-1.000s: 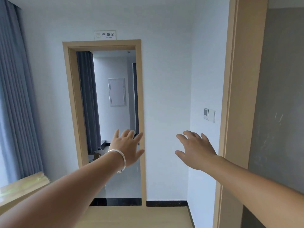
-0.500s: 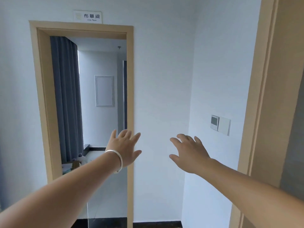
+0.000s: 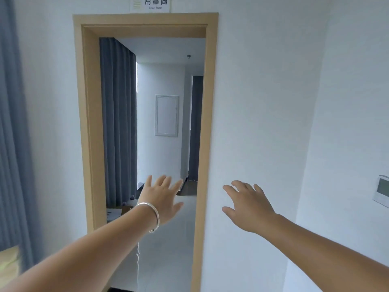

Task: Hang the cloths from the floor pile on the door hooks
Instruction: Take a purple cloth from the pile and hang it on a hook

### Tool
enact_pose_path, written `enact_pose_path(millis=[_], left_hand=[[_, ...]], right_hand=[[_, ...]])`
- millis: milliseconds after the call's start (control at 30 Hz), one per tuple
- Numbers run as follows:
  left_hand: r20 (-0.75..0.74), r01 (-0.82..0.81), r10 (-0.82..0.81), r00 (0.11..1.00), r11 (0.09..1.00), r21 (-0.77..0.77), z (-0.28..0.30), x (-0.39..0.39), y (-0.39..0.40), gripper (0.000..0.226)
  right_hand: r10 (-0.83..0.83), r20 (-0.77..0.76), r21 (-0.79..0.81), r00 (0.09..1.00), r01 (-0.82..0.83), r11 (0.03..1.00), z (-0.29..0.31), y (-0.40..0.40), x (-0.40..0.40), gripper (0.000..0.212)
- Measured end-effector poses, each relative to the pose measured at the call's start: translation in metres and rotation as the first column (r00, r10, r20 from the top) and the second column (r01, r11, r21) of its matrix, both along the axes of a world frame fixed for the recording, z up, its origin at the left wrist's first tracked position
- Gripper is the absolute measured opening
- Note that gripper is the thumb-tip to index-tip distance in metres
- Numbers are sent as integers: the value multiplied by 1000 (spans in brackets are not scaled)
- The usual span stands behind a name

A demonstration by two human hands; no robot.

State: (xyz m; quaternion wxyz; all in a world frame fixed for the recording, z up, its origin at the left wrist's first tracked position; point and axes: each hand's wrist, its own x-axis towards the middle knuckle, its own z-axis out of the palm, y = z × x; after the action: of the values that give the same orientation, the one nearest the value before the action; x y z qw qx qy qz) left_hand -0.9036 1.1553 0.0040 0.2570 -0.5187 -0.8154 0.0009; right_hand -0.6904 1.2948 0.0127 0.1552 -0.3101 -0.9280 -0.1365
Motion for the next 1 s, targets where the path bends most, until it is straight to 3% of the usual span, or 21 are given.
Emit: enact_pose_path(millis=[233, 367, 633, 1000], left_hand=[[21, -270, 270, 963, 963, -21, -28, -127, -31, 69], [-3, -466, 466, 885, 884, -21, -25, -197, -70, 69], [11, -778, 778, 628, 628, -13, -12, -286, -171, 72], [61, -979, 979, 193, 196, -62, -41, -303, -344, 73]], right_hand=[[277, 10, -30, 961, -277, 961, -24, 14, -170, 53], [485, -9, -42, 875, -485, 874, -24, 6, -280, 57], [799, 8, -41, 602, -798, 602, -9, -52, -465, 62], [985, 0, -131, 172, -977, 170, -50, -233, -588, 64]])
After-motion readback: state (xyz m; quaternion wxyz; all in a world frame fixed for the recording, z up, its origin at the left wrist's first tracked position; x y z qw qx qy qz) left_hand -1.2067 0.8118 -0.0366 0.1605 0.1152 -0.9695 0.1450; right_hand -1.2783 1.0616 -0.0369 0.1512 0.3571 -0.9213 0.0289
